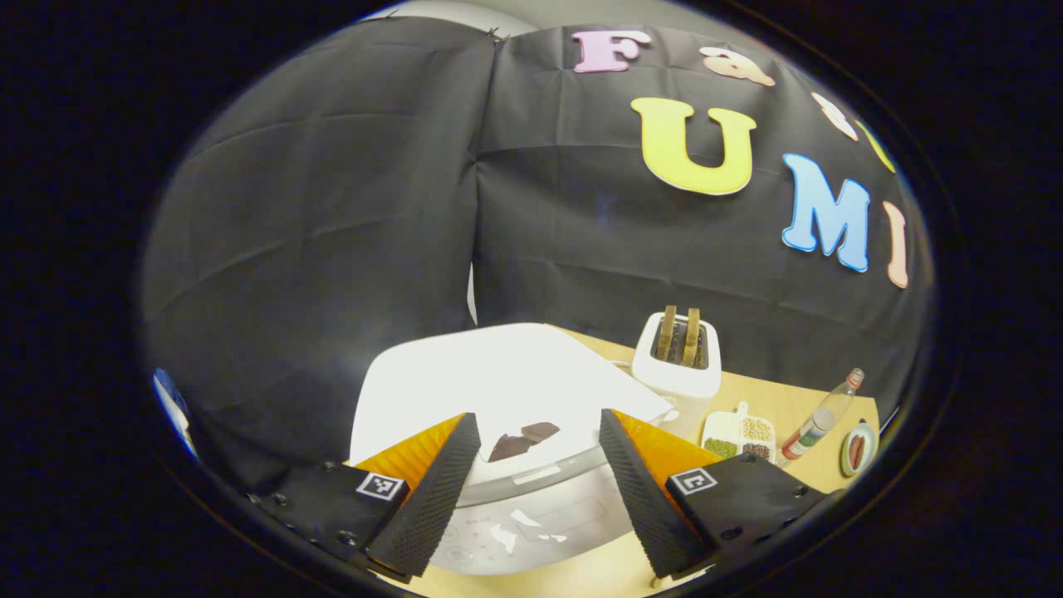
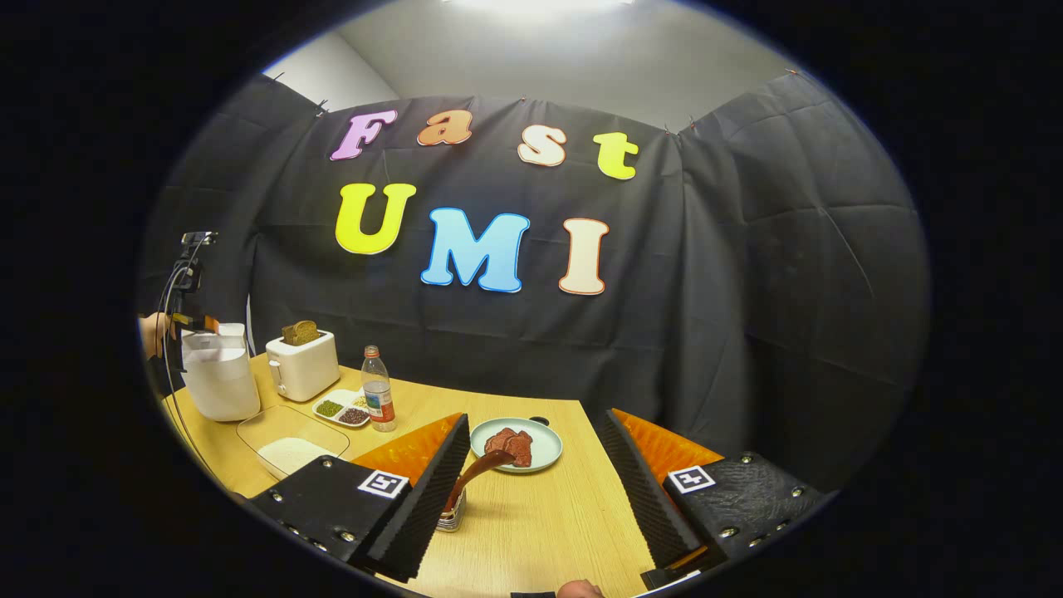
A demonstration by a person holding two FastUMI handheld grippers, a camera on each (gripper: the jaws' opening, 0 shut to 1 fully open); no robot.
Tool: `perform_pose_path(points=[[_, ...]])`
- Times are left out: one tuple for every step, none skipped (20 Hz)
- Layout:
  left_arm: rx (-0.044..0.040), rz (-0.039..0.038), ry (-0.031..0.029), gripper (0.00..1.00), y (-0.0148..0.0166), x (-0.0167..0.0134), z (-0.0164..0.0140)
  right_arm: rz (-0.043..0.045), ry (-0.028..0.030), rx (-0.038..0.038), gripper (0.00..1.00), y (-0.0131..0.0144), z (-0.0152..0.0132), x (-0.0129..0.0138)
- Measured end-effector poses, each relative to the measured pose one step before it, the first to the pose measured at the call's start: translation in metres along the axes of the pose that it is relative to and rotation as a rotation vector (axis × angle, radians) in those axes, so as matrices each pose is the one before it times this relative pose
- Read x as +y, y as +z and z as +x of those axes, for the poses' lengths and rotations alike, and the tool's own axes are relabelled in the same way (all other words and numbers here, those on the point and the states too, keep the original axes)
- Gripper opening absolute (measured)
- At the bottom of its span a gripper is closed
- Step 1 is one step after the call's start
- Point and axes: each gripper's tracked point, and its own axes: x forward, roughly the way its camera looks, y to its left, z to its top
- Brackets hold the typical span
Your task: Close the left gripper, press the button to open the rice cooker; take a wooden spoon from the chopstick holder with the right hand, scoop a spoonful of rice and pour it into the rice cooker, then put the wooden spoon back into the chopstick holder.
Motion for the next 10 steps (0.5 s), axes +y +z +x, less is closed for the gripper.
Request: perform_pose_path(points=[[0.0238, -0.01771, -0.00377, 1.0, -0.01108, 0.00047, 0.00356, -0.00338, -0.00214, -0.00176, 0.98, 0.00012, -0.00024, -0.00094], [0.00966, -0.00341, 0.00133, 0.98, -0.00581, 0.00166, 0.00248, -0.00226, -0.00306, -0.00019, 0.99, -0.00004, -0.00042, -0.00104], [0.00054, 0.01233, 0.00466, 0.98, -0.00316, 0.00155, 0.00247, -0.00033, -0.0029, 0.00126, 0.99, -0.00074, -0.00006, -0.00081], [-0.0058, 0.02515, 0.00813, 0.93, -0.00116, 0.00086, 0.00134, 0.00186, -0.00314, 0.00272, 0.99, -0.00077, 0.00039, -0.00143], [-0.00003, 0.02179, 0.00845, 0.98, -0.00211, 0.00062, -0.00042, 0.0039, -0.00342, 0.00077, 0.99, 0.00068, -0.00083, 0.00007], [0.00302, 0.01388, 0.00846, 0.98, -0.00443, 0.00048, 0.00086, 0.0042, -0.00285, 0.00128, 0.99, 0.00009, -0.00193, -0.00049], [-0.00774, -0.00724, 0.0019, 1.0, 0.00152, -0.00039, -0.00174, 0.00455, -0.00275, 0.00024, 0.99, 0.0001, -0.00159, 0.00053], [-0.00104, -0.00771, 0.00117, 0.99, 0.0003, -0.00194, 0.00051, 0.00506, -0.00165, 0.00013, 0.99, -0.0007, -0.00015, 0.00027], [-0.00337, -0.01238, -0.00054, 0.99, -0.00138, 0.00028, 0.00044, 0.00696, 0.00031, 0.00226, 0.99, -0.00126, -0.00032, 0.00193], [-0.00211, -0.00581, -0.00137, 0.98, 0.00102, 0.00007, -0.00047, 0.00899, 0.00358, 0.00229, 0.99, -0.00125, 0.00099, 0.00289]])
